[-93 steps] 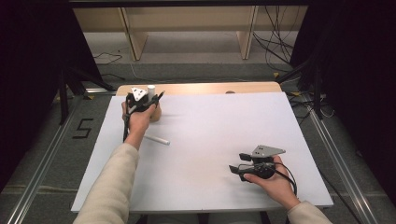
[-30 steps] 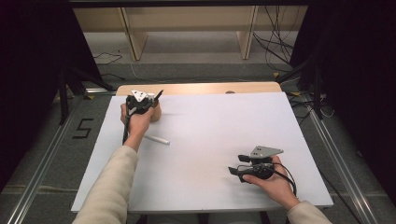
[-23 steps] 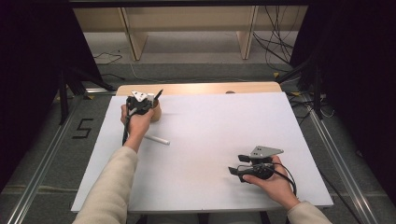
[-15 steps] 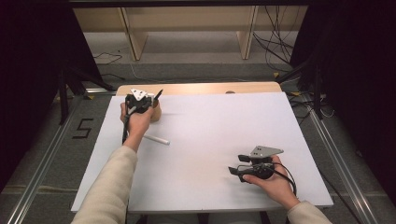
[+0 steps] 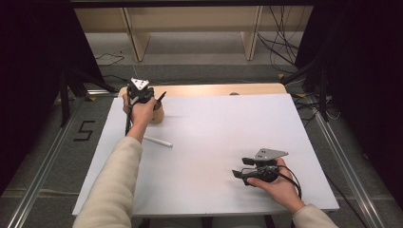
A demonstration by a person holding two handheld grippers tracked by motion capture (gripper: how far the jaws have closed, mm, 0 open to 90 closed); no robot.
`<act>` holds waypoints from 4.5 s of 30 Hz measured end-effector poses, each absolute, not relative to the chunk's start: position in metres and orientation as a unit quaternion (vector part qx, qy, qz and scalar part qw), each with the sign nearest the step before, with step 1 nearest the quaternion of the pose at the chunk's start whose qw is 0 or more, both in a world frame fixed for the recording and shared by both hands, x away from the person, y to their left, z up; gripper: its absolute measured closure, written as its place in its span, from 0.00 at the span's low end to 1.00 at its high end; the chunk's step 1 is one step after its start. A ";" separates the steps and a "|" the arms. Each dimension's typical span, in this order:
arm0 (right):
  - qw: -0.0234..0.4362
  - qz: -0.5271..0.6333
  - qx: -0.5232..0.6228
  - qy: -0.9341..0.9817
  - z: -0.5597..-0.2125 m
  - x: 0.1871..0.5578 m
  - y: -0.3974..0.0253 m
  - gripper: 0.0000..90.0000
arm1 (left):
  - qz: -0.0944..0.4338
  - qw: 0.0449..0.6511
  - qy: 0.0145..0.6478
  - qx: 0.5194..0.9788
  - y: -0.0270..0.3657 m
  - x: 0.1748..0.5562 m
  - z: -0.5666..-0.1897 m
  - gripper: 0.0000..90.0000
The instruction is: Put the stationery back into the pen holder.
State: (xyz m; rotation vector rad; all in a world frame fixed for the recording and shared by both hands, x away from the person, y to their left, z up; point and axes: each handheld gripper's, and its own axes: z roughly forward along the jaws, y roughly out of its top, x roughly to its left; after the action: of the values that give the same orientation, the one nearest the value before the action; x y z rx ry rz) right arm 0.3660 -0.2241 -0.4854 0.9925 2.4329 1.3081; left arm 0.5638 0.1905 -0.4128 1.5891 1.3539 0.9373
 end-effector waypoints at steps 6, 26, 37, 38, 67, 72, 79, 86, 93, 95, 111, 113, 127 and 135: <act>0.103 0.444 0.336 0.824 -0.485 0.366 -0.225 0.38 | 0.368 0.413 0.541 0.633 0.194 0.561 -0.414 0.99; 0.104 0.440 0.340 0.825 -0.485 0.366 -0.225 0.38 | 0.332 0.412 0.513 0.676 0.209 0.482 -0.429 0.78; 0.106 0.439 0.340 0.825 -0.486 0.367 -0.225 0.38 | 0.316 0.403 0.509 0.692 0.213 0.451 -0.447 0.67; 0.106 0.439 0.340 0.825 -0.486 0.366 -0.225 0.37 | 0.314 0.400 0.510 0.694 0.214 0.449 -0.449 0.66; 0.106 0.438 0.337 0.827 -0.485 0.366 -0.224 0.37 | 0.296 0.382 0.522 0.703 0.228 0.429 -0.466 0.53; 0.106 0.440 0.337 0.826 -0.485 0.366 -0.224 0.37 | 0.299 0.380 0.514 0.708 0.231 0.426 -0.465 0.51; 0.106 0.442 0.337 0.824 -0.485 0.366 -0.224 0.37 | 0.295 0.376 0.506 0.718 0.233 0.418 -0.467 0.47; 0.105 0.442 0.336 0.825 -0.485 0.366 -0.224 0.37 | 0.293 0.366 0.489 0.735 0.229 0.407 -0.471 0.45; 0.105 0.442 0.333 0.826 -0.485 0.366 -0.224 0.37 | 0.297 0.347 0.449 0.768 0.222 0.402 -0.467 0.43; 0.106 0.444 0.335 0.825 -0.485 0.366 -0.224 0.37 | 0.296 0.344 0.439 0.776 0.220 0.402 -0.464 0.43; 0.104 0.443 0.335 0.825 -0.485 0.366 -0.222 0.37 | 0.279 0.290 0.356 0.843 0.217 0.412 -0.460 0.44; 0.104 0.444 0.336 0.824 -0.485 0.366 -0.222 0.37 | 0.281 0.285 0.348 0.848 0.216 0.413 -0.461 0.44; 0.102 0.443 0.337 0.824 -0.485 0.366 -0.222 0.37 | 0.287 0.284 0.343 0.848 0.218 0.415 -0.461 0.45; 0.102 0.443 0.336 0.825 -0.485 0.366 -0.222 0.37 | 0.300 0.277 0.389 0.825 0.229 0.433 -0.456 0.58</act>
State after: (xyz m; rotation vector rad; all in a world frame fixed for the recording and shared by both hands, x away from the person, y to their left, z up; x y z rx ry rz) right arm 0.3662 -0.2222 -0.4854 0.9913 2.4358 1.3077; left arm 0.4326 0.2288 -0.4565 2.2168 1.0460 0.8069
